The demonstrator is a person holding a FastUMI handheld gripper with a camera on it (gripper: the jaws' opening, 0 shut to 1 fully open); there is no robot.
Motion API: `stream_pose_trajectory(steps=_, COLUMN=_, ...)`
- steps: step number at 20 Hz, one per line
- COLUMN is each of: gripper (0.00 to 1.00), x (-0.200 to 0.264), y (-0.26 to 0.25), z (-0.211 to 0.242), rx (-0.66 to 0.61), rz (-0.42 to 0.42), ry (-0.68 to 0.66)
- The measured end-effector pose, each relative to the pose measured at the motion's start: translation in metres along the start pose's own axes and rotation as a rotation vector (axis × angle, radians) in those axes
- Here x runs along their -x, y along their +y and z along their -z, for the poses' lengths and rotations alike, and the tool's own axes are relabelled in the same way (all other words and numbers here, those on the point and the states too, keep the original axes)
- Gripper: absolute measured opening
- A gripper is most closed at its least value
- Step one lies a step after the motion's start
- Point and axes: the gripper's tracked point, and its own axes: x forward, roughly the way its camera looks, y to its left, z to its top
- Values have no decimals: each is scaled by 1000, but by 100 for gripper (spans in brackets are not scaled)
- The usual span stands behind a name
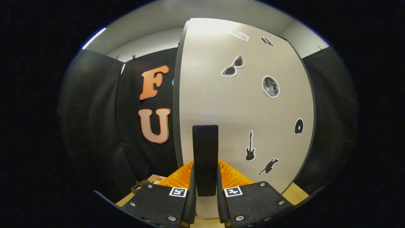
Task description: Open the shoe cabinet door, grab the shoes and put them into the shoe cabinet, then close the shoe cabinet door.
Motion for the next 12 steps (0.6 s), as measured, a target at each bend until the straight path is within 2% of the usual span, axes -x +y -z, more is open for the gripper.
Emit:
stream_pose_trajectory(steps=3, gripper=24, x=18, y=-7, z=1, rx=-3, rz=4, ry=13)
stream_pose_trajectory(steps=12, gripper=21, x=58, y=-32, z=-1, rx=-13, rz=69, ry=26)
